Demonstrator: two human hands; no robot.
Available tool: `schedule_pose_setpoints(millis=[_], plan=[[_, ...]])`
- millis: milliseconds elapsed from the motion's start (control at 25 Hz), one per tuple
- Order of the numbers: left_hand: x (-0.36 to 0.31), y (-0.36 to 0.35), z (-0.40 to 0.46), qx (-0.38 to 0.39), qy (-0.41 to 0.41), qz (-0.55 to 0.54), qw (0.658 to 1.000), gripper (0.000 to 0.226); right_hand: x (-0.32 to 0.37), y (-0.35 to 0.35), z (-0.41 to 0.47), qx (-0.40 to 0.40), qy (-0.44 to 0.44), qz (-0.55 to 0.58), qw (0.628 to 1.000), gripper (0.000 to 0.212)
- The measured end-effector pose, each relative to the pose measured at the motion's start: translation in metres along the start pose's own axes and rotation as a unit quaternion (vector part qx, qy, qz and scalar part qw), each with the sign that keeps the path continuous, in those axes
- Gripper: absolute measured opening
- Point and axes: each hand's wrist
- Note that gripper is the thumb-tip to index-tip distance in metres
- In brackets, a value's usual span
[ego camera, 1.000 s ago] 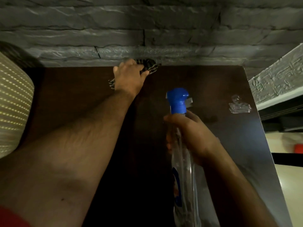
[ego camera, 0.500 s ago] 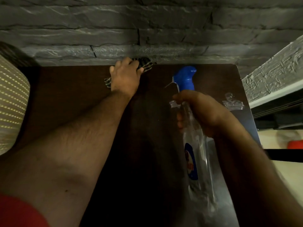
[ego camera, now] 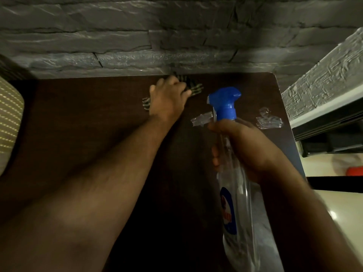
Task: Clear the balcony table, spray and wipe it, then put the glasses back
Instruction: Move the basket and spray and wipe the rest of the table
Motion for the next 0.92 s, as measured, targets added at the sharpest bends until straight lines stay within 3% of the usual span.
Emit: schedule_pose_setpoints(millis=[120,280,320,440,520,680,840,920], plan=[[0.015,0.003,-0.056,0.022,-0.088,0.001,0.996,0.031,-0.003,0.003,-0.008,0.030,-0.007,0.016,0.999,0.039],[0.054,0.021,-0.011,-0.024,0.097,0.037,0.994,0.031,-0.011,0.010,-0.016,0.043,-0.003,0.034,0.999,0.033],[0.034,0.016,0.014,-0.013,0.101,0.025,0.995,0.032,-0.011,0.011,-0.015,0.046,-0.001,0.038,0.998,0.034],[-0.048,-0.010,0.029,0.043,-0.005,-0.023,0.999,0.031,-0.015,0.018,-0.015,0.055,-0.001,0.051,0.997,0.036],[-0.039,-0.016,-0.006,0.052,-0.056,-0.018,0.997,0.032,-0.019,0.022,-0.021,0.055,-0.012,0.048,0.997,0.039],[0.025,0.006,-0.018,-0.021,0.022,0.023,0.999,0.033,-0.025,0.036,-0.030,0.043,-0.011,0.063,0.997,0.035],[-0.019,-0.013,0.037,-0.043,0.068,0.008,0.997,0.031,-0.028,0.033,-0.025,0.054,-0.005,0.078,0.995,0.043],[-0.030,-0.013,0.033,-0.032,0.049,0.001,0.998,0.031,-0.030,0.028,-0.023,0.059,-0.006,0.069,0.996,0.041]])
Point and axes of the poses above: each hand's wrist, its own z-axis towards the middle knuckle, its own y-axis out of the back of the hand, x = y × z, and after that the axes turned 4 degrees about -y, right-handed
